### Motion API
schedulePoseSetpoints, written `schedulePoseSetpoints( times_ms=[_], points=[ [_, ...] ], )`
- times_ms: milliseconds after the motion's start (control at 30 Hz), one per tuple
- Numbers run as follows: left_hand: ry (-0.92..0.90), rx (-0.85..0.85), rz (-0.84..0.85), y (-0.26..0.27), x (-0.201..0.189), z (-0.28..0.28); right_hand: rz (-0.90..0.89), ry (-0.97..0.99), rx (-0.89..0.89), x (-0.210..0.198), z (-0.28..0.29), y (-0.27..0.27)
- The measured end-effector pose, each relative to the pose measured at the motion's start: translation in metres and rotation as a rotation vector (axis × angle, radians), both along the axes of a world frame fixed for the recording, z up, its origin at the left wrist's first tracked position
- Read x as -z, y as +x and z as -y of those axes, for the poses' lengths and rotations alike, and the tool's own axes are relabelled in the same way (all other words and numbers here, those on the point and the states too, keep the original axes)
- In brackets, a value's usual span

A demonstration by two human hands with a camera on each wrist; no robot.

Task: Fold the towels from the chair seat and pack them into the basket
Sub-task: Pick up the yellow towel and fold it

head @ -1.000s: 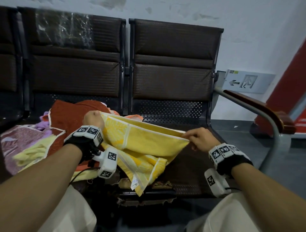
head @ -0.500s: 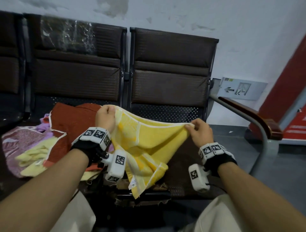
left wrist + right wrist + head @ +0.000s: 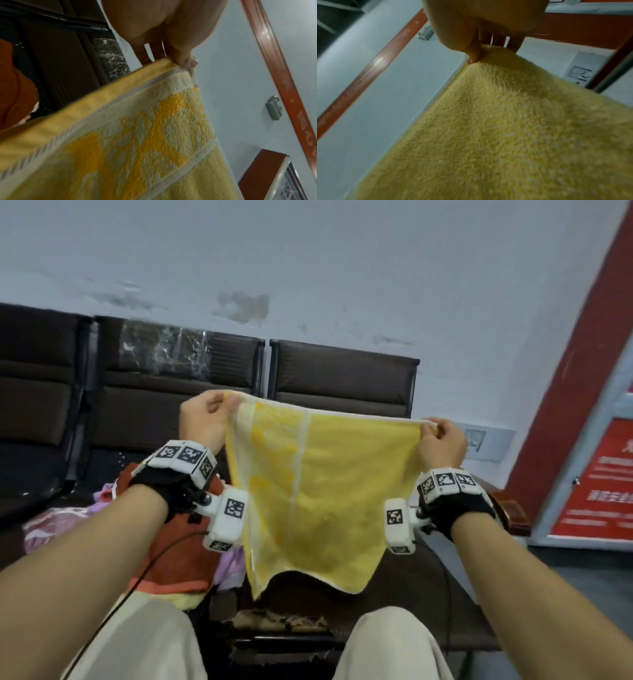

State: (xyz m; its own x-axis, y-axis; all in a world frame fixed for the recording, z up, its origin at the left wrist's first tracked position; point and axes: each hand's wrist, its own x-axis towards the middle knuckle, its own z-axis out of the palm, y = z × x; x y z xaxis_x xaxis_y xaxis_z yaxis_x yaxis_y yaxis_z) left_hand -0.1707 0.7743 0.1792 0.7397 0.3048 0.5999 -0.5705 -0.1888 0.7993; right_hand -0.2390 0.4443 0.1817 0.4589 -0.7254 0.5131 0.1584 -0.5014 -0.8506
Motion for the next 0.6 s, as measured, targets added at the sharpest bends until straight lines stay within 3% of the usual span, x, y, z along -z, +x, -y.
schedulePoseSetpoints(
  times_ms=[100, 267, 467, 600],
  points=[
    [0.058, -0.049, 0.034, -0.003, -0.010, -0.008, 0.008, -0.019, -0.004, -0.013, -0.003, -0.005],
    [0.189, -0.140, -0.022, 0.005, 0.017, -0.011, -0.064, -0.037, -0.015, 0.006, -0.003, -0.002],
    [0.185, -0.055, -0.181, 0.032, 0.054, -0.009, -0.186, -0.030, -0.096, 0.039, 0.005, 0.022],
    [0.250, -0.031, -0.282, 0.052, 0.092, 0.002, -0.285, 0.113, -0.134, 0.076, 0.006, 0.047]
  ],
)
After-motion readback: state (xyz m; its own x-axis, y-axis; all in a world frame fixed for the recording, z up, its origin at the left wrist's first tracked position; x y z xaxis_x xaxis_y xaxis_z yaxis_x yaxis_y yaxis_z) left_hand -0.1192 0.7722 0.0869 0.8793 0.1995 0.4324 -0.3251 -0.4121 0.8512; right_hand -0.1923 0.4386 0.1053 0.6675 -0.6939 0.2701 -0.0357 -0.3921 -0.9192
